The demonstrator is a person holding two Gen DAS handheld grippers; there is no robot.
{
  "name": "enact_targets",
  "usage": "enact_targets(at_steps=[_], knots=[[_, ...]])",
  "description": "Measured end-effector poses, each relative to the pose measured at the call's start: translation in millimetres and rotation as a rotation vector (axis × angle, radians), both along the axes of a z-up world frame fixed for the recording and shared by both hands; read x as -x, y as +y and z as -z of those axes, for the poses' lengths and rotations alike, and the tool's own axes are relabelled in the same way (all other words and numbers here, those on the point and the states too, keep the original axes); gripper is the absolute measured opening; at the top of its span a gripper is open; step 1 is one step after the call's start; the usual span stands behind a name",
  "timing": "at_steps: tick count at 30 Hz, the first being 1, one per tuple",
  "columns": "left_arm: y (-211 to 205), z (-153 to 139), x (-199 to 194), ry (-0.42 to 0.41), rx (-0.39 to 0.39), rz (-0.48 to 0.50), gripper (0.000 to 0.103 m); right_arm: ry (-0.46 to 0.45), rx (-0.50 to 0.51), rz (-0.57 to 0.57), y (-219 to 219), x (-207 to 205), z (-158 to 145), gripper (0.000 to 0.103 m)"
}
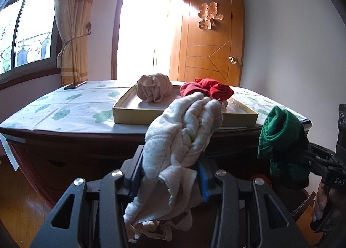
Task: Take underwear out of drawer
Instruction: 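Lift the white underwear and green-navy striped sock out of the drawer with both grippers, then carry the white underwear and striped sock over the beige tray with both grippers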
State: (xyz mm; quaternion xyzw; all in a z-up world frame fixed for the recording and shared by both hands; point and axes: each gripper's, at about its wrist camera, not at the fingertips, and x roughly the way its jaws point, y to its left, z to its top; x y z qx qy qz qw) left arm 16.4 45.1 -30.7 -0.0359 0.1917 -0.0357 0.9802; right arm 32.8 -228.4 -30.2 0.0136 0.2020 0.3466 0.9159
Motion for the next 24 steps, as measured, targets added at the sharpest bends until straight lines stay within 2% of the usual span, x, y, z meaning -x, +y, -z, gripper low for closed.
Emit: enact_targets(at_steps=[10, 24], knots=[[-1.2, -28.0, -12.6, -0.011, 0.001, 0.013, 0.042, 0.095, -0.081, 0.005, -2.5, -28.3, -22.5, 0.039], [-7.1, -78.7, -68.1, 0.004, -0.019, 0.046, 0.042, 0.199, -0.117, 0.061, -5.1, -96.1, -55.9, 0.039]])
